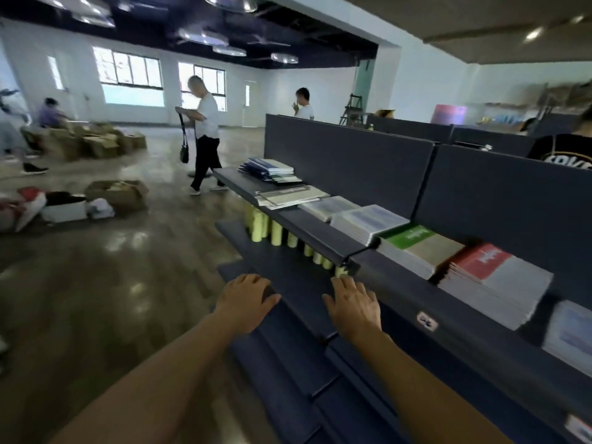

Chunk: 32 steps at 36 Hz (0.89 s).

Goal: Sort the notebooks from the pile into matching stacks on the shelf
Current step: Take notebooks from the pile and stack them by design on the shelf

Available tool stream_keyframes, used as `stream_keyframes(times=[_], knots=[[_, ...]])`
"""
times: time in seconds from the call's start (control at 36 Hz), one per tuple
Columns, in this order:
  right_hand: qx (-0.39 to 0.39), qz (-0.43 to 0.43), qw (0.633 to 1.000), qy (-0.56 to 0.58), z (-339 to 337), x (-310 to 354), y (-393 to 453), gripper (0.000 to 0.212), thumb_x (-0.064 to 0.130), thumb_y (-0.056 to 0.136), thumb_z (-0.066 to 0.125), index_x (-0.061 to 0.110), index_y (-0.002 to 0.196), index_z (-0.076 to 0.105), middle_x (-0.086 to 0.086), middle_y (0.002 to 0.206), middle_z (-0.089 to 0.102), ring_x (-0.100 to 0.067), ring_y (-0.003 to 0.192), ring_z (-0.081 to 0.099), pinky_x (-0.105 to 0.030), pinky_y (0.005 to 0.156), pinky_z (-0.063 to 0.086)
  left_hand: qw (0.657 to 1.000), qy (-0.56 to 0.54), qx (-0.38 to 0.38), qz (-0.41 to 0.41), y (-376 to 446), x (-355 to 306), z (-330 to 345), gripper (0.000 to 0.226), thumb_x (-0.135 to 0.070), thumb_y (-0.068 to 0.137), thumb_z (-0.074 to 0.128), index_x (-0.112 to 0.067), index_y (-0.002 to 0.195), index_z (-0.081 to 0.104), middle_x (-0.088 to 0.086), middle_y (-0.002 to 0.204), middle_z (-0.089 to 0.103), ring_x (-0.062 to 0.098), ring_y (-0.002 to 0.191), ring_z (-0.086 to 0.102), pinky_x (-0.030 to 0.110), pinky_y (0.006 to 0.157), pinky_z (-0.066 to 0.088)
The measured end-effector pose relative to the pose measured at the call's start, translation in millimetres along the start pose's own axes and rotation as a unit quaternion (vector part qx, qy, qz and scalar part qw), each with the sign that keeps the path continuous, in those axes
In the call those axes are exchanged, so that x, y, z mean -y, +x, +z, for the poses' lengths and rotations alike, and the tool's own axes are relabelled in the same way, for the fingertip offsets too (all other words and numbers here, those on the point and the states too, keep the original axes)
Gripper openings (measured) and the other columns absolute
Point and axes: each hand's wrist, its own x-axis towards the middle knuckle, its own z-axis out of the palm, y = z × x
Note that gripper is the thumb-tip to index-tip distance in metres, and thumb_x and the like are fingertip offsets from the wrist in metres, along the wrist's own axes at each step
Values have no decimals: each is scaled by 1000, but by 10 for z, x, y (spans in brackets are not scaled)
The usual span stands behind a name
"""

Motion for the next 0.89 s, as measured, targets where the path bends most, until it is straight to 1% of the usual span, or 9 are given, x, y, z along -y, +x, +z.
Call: stream_keyframes(times=[0.14,0.28,0.36,0.5,0.56,0.67,0.78,0.89], knots=[[-5,-30,999,-9,118,338,562,48,41,102,31,18,144,32,-2,150,31,-24,135,33,-39,109,26,999,29,12,-31,352,465,15,56,-55,99,29,-24,145,37,0,152,34,20,140,29,35,114,25],[-33,-52,998,-6,163,531,1247,46,41,101,33,19,142,35,0,148,35,-22,134,35,-37,108,28,998,34,-13,-54,882,815,-121,53,-53,99,33,-21,140,41,1,148,40,22,135,35,36,109,27],[-48,-59,997,-5,147,601,1683,45,41,101,34,19,140,37,-1,145,37,-23,131,39,-37,107,30,997,33,-33,-64,1241,1007,-209,50,-51,99,34,-24,140,42,1,146,42,22,134,36,34,108,27],[-45,-70,996,-17,94,723,2421,46,42,101,31,20,141,35,-2,143,40,-23,129,40,-37,104,31,996,20,-35,-82,1825,1281,-362,51,-51,99,34,-22,141,41,4,148,40,23,135,34,36,109,27],[-45,-66,997,-18,77,779,2705,46,42,101,30,19,141,35,-3,143,41,-23,130,40,-37,105,31,995,20,-44,-85,2022,1390,-429,51,-50,99,35,-21,141,42,4,148,39,23,136,33,35,110,26],[-41,-54,998,-12,82,925,3193,42,39,100,33,20,137,38,-3,140,45,-24,129,41,-38,106,31,996,17,-35,-82,2347,1621,-515,53,-50,100,33,-22,144,37,3,151,34,22,139,29,36,112,23],[-36,-58,997,-38,117,1128,3675,42,40,101,28,20,137,38,-4,138,46,-24,125,43,-38,102,33,996,14,-34,-83,2666,1897,-545,54,-51,100,31,-22,145,35,2,151,33,21,140,26,35,112,22],[-52,-49,997,-35,222,1356,4129,42,42,102,27,20,135,40,-4,138,48,-23,126,43,-37,102,32,996,25,-28,-78,3032,2245,-495,54,-52,100,31,-22,144,37,2,151,34,21,140,27,35,112,22]])
